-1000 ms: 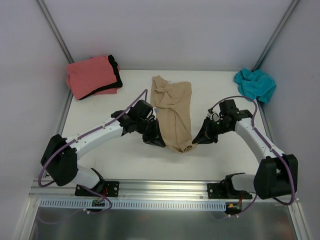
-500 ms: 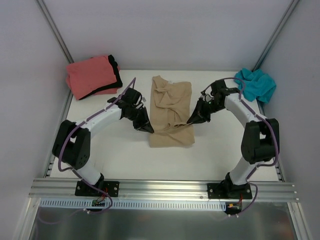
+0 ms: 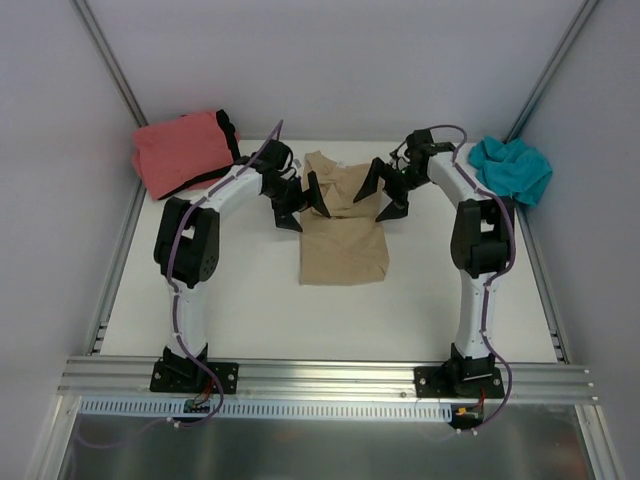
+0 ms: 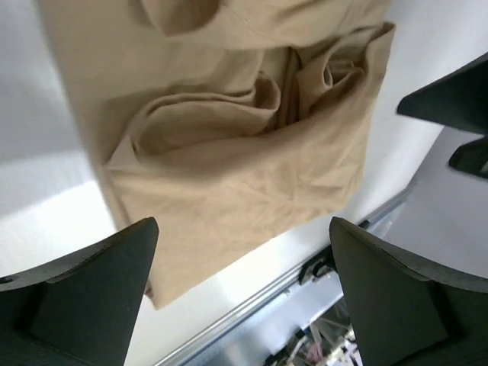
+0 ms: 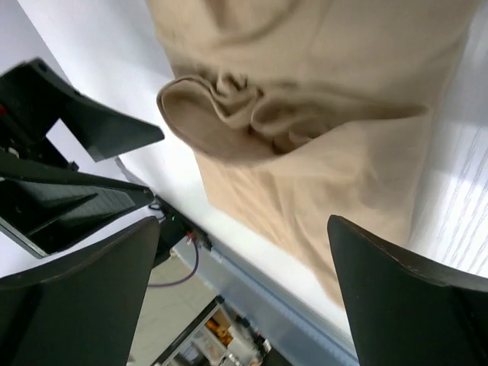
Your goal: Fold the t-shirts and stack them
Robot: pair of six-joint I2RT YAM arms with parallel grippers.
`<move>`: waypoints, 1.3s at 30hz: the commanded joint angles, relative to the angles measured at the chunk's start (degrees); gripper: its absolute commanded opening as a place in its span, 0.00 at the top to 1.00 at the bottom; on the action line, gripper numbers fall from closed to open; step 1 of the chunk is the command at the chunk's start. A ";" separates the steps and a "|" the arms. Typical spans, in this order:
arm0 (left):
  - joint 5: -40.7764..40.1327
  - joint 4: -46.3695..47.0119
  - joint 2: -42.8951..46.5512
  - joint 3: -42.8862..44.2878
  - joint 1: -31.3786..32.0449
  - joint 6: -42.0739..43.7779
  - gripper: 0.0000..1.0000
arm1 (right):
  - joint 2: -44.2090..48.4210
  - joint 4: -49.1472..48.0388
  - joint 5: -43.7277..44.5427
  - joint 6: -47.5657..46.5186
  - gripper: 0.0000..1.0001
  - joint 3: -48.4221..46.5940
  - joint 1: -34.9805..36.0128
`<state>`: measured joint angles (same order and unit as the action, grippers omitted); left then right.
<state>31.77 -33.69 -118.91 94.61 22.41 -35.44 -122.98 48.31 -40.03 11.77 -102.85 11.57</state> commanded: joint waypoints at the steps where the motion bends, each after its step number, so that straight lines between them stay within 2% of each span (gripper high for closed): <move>1: -4.60 -2.62 2.62 2.78 -1.93 1.08 0.01 | -2.17 3.70 1.97 -0.96 0.00 -11.01 -1.20; 4: -10.05 -1.12 7.37 -1.16 -2.38 1.25 0.01 | -3.32 6.61 2.68 -2.01 0.00 -16.40 -2.52; 6: -11.55 0.64 11.41 -3.63 -2.46 1.16 0.01 | -1.83 7.32 3.03 -2.36 0.01 -16.51 -3.57; 8: -11.03 2.40 14.48 -6.88 -2.46 0.64 0.01 | 0.27 7.49 2.51 -2.72 0.01 -14.67 -3.93; 10: -7.01 3.80 16.07 -10.99 -2.38 -1.20 0.01 | 2.29 8.37 1.89 -3.07 0.01 -12.30 -4.02; 13: 0.37 9.78 20.03 -19.07 -1.76 -4.89 0.01 | 9.84 6.63 4.42 -4.56 0.01 -2.04 -2.52; 15: 3.55 11.28 21.88 -22.52 -1.50 -4.99 0.01 | 16.41 2.69 4.79 -4.04 0.01 9.12 -1.64; 21: 7.52 13.39 22.76 -35.26 -1.58 -3.14 0.01 | 27.07 -6.91 4.87 -1.32 0.01 33.19 -1.29; 28: 7.08 15.94 18.19 -39.67 -1.41 0.98 0.01 | 29.64 -13.50 5.58 0.00 0.01 44.30 -1.11; 37: 4.71 19.01 14.68 -39.06 -1.32 1.52 0.01 | 25.51 -20.71 4.87 1.85 0.01 46.95 -0.76; 39: 4.35 19.80 14.50 -39.41 -1.23 0.90 0.02 | 24.02 -21.77 4.53 2.11 0.06 46.69 -0.76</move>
<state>38.98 -16.69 -102.24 55.46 20.64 -36.49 -97.38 29.98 -35.07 12.91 -55.90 10.61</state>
